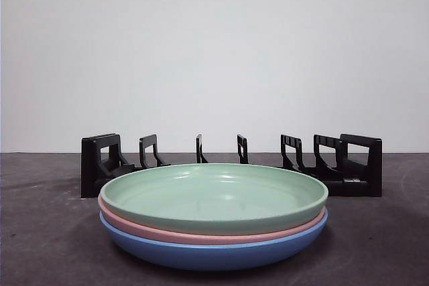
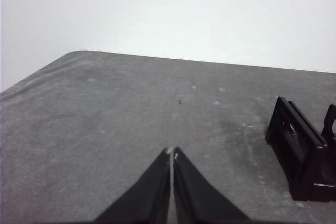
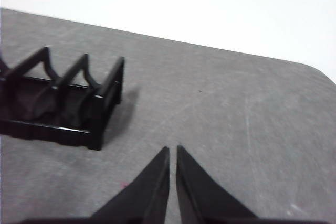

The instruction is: Place the plate

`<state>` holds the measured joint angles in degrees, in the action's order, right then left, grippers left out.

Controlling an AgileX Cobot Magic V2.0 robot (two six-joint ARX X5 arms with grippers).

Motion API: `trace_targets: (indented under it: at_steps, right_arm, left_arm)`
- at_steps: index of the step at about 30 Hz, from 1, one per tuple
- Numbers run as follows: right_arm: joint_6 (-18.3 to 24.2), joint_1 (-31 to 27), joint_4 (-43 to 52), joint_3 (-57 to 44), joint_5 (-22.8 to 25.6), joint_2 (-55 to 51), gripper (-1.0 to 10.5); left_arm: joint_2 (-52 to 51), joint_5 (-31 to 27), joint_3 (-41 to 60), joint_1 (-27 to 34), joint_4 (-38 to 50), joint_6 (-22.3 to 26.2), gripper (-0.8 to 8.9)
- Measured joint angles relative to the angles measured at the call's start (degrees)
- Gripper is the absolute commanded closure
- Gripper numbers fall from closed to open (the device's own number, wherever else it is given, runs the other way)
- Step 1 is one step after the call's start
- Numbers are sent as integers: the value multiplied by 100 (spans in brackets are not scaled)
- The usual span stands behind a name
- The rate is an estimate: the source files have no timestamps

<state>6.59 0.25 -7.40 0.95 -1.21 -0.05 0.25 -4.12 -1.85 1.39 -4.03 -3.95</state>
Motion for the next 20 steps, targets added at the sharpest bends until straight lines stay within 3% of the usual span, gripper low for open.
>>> trace_targets:
  at_steps: [20]
  right_arm:
    - [-109, -42, 105, -2, 107, 35, 926]
  left_arm:
    - [0, -2, 0, 0, -4, -11, 806]
